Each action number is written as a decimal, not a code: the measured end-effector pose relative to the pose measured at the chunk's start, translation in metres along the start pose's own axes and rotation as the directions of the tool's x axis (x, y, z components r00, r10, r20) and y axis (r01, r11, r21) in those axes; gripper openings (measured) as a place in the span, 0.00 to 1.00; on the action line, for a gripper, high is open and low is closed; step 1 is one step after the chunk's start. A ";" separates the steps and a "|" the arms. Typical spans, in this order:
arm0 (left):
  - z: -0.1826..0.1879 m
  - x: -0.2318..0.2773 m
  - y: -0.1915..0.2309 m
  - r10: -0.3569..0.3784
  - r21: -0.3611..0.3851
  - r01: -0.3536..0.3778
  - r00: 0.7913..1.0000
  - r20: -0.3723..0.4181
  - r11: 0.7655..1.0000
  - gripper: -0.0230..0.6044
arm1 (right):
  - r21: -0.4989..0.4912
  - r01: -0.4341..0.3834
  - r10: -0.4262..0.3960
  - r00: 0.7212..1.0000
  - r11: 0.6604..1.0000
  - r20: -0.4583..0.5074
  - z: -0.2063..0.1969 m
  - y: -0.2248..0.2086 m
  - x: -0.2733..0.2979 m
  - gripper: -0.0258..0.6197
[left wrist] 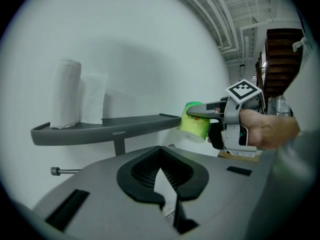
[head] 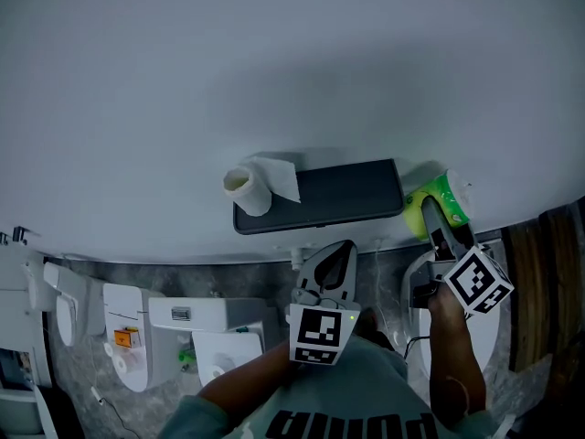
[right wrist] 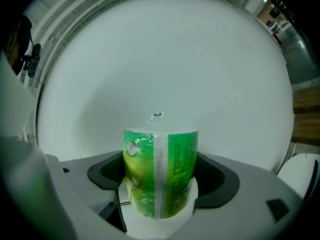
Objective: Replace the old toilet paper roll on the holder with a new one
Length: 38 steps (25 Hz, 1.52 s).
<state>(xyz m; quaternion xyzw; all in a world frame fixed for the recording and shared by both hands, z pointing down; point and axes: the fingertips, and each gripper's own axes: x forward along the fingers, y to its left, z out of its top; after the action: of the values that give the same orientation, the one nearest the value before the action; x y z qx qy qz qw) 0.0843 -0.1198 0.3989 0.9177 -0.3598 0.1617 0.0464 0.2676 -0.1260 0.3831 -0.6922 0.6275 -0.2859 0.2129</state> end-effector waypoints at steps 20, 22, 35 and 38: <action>-0.010 -0.011 0.024 0.065 -0.009 -0.065 0.998 -0.021 0.998 0.05 | 0.468 -0.017 0.040 0.998 0.884 -0.038 -0.050 -0.024 0.027 0.68; -0.011 -0.013 0.026 0.071 -0.010 -0.071 0.997 -0.022 0.997 0.05 | 0.501 -0.022 0.044 0.999 0.865 -0.031 -0.052 -0.024 0.029 0.68; -0.013 -0.025 0.035 0.100 -0.021 -0.101 0.995 -0.019 0.995 0.05 | 0.688 -0.039 0.046 0.999 0.725 0.008 -0.066 -0.030 0.032 0.68; -0.014 -0.027 0.036 0.102 -0.020 -0.102 0.995 -0.018 0.995 0.05 | 0.704 -0.041 0.044 0.999 0.709 0.015 -0.067 -0.029 0.031 0.68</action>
<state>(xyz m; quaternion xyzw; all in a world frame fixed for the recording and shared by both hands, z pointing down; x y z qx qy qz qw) 0.0383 -0.1262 0.4018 0.8963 -0.4074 0.1677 0.0506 0.2466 -0.1493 0.4565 -0.5438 0.4874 -0.4995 0.4661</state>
